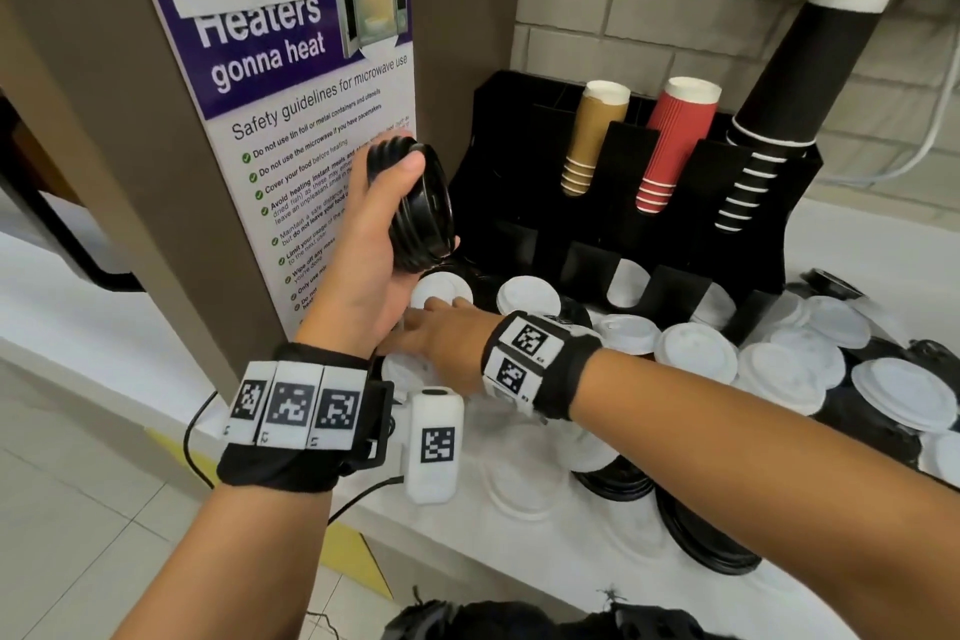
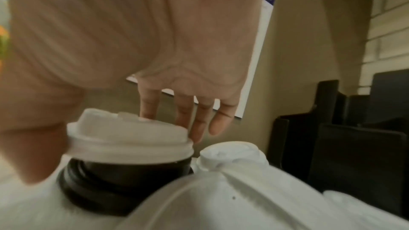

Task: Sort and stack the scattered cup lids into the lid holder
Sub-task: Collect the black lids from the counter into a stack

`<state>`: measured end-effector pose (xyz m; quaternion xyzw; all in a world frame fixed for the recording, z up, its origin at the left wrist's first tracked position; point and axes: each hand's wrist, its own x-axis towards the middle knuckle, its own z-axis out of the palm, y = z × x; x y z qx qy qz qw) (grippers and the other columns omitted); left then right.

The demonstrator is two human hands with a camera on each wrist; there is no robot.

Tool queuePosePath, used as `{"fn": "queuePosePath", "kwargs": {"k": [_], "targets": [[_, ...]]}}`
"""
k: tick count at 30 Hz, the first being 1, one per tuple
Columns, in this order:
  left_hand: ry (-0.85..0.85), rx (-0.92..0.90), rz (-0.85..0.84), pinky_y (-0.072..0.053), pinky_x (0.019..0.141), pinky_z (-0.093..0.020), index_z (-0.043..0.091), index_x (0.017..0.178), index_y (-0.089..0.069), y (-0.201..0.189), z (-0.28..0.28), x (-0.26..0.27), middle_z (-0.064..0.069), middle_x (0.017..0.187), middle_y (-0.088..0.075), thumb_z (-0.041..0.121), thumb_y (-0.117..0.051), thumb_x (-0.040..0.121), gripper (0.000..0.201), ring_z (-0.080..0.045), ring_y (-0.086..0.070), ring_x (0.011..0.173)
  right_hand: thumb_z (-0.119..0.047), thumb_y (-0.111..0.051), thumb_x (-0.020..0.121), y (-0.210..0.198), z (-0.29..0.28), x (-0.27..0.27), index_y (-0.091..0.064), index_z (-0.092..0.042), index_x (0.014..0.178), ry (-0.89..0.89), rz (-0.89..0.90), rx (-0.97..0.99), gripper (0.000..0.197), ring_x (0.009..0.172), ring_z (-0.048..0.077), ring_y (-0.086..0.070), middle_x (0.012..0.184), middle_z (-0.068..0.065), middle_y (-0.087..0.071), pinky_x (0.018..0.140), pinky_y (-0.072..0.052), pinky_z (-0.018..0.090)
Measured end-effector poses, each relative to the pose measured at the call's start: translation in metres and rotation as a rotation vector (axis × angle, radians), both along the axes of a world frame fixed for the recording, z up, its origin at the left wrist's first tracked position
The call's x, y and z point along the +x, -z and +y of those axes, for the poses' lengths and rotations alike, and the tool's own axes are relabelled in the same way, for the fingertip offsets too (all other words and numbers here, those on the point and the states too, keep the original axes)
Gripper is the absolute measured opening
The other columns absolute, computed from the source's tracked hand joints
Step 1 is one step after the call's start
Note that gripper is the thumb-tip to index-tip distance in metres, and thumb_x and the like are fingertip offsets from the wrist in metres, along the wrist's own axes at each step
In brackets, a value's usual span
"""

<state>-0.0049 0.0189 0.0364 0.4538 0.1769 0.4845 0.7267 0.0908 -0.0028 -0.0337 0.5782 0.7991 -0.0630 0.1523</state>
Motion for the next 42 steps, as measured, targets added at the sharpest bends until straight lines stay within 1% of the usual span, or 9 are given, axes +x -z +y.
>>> {"fn": "queuePosePath", "kwargs": {"k": [5,10,15,21,27,32,36,38,42], "targets": [[0.001,-0.016,-0.028,-0.056,0.065,-0.031,0.028,0.106,-0.058,0.0,-0.004,-0.003,0.006,0.092,-0.063,0.032,-0.061,0.078,0.028,-0.007,-0.067,0.077,-0.043,-0.08,0.063,-0.025,-0.006,0.038,-0.033,-0.036,0.137,0.22,0.276,0.036,0.088,0.117,0.025,-0.045,0.126,0.002,-0.046,0.082,-0.037,0.038],[0.007,-0.017,-0.032,-0.055,0.064,-0.029,0.023,0.108,-0.054,0.0,-0.007,-0.002,0.004,0.091,-0.06,0.031,-0.064,0.077,0.033,-0.007,-0.066,0.076,-0.054,-0.079,0.063,-0.046,-0.018,0.09,-0.018,-0.034,0.147,0.404,-0.051,-0.017,0.106,0.129,0.03,-0.033,0.139,0.007,-0.038,0.1,-0.031,0.046],[0.015,-0.049,-0.029,-0.054,0.065,-0.028,0.013,0.117,-0.047,0.0,-0.011,0.003,-0.003,0.094,-0.054,0.035,-0.074,0.065,0.063,-0.011,-0.062,0.077,-0.055,-0.074,0.071,-0.03,-0.011,0.055,-0.031,-0.028,0.145,0.193,0.149,0.021,0.09,0.129,0.027,-0.033,0.142,0.002,-0.038,0.101,-0.032,0.046],[0.011,-0.022,0.037,-0.054,0.062,-0.028,0.02,0.115,-0.05,-0.002,-0.01,0.002,-0.001,0.092,-0.057,0.041,-0.07,0.064,0.059,-0.011,-0.065,0.076,-0.057,-0.059,0.082,0.011,0.015,0.005,-0.038,-0.04,0.137,0.033,0.015,-0.006,0.062,0.119,0.024,-0.04,0.134,-0.006,-0.046,0.092,-0.033,0.041],[-0.008,-0.017,-0.006,-0.053,0.061,-0.027,0.024,0.117,-0.052,-0.003,-0.011,0.001,-0.001,0.096,-0.055,0.032,-0.062,0.075,0.043,-0.013,-0.062,0.079,-0.053,-0.063,0.081,0.011,0.019,0.005,-0.035,-0.037,0.14,0.023,0.033,-0.039,0.067,0.12,0.029,-0.041,0.135,0.005,-0.042,0.097,-0.037,0.043],[-0.02,0.017,-0.022,-0.051,0.064,-0.026,0.025,0.119,-0.052,-0.004,-0.011,0.002,0.001,0.096,-0.054,0.032,-0.061,0.076,0.045,-0.013,-0.058,0.083,-0.037,-0.074,0.076,-0.039,0.006,0.025,-0.041,-0.026,0.141,0.078,0.423,0.006,0.074,0.126,0.028,-0.04,0.139,0.01,-0.039,0.104,-0.041,0.041],[-0.025,0.03,-0.041,-0.05,0.068,-0.023,0.018,0.117,-0.05,-0.005,-0.014,0.008,-0.001,0.096,-0.05,0.039,-0.069,0.063,0.06,-0.011,-0.053,0.084,-0.035,-0.071,0.077,-0.071,-0.006,0.069,-0.045,-0.026,0.127,0.299,0.588,0.104,0.057,0.103,0.023,-0.052,0.115,0.011,-0.05,0.086,-0.048,0.03],[-0.023,0.027,-0.031,-0.052,0.069,-0.025,0.012,0.12,-0.047,-0.002,-0.016,0.013,-0.009,0.103,-0.047,0.04,-0.069,0.064,0.067,-0.015,-0.052,0.088,-0.026,-0.067,0.083,-0.078,-0.016,0.089,-0.044,-0.023,0.115,0.441,0.846,0.108,0.04,0.089,0.02,-0.059,0.101,0.007,-0.059,0.074,-0.052,0.024],[-0.042,0.044,-0.014,-0.053,0.09,-0.045,0.018,0.127,-0.043,0.009,-0.018,0.028,-0.008,0.115,-0.054,0.031,-0.066,0.079,0.055,-0.021,-0.06,0.103,-0.015,-0.061,0.083,-0.081,-0.038,0.099,-0.041,-0.02,0.104,0.494,1.439,0.041,0.029,0.084,0.016,-0.063,0.091,0.002,-0.058,0.073,-0.056,0.03]]}}
